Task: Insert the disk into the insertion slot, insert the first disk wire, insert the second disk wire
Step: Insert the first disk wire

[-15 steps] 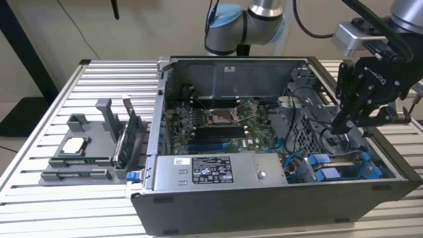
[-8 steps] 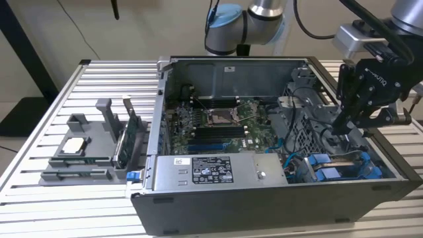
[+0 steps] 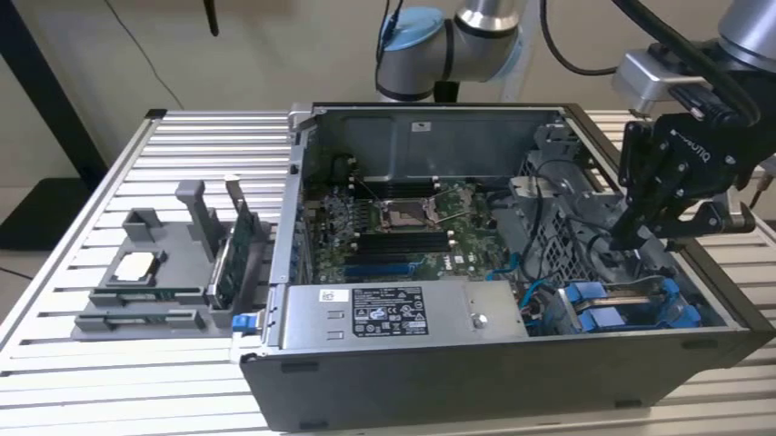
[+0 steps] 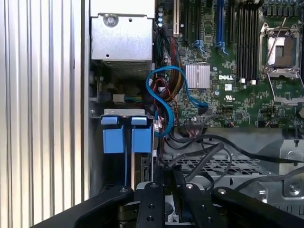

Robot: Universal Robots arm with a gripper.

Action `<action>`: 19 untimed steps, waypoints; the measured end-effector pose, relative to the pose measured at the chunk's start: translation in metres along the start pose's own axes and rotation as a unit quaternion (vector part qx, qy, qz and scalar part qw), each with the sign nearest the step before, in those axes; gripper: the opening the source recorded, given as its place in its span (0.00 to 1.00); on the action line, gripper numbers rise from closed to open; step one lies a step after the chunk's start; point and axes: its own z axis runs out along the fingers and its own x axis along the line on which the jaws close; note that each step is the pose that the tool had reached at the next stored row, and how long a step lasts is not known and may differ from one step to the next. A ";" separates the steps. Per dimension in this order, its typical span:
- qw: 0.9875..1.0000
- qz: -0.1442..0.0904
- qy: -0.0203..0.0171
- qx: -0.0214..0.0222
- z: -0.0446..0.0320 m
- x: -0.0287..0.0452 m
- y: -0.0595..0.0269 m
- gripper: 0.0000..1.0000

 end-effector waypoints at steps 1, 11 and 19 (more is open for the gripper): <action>1.000 0.000 0.000 0.000 0.0004 0.0001 -0.0002 0.19; 1.000 0.000 0.000 0.000 0.0056 0.0030 -0.0025 0.19; 1.000 0.000 0.000 0.000 0.0077 0.0102 -0.0074 0.19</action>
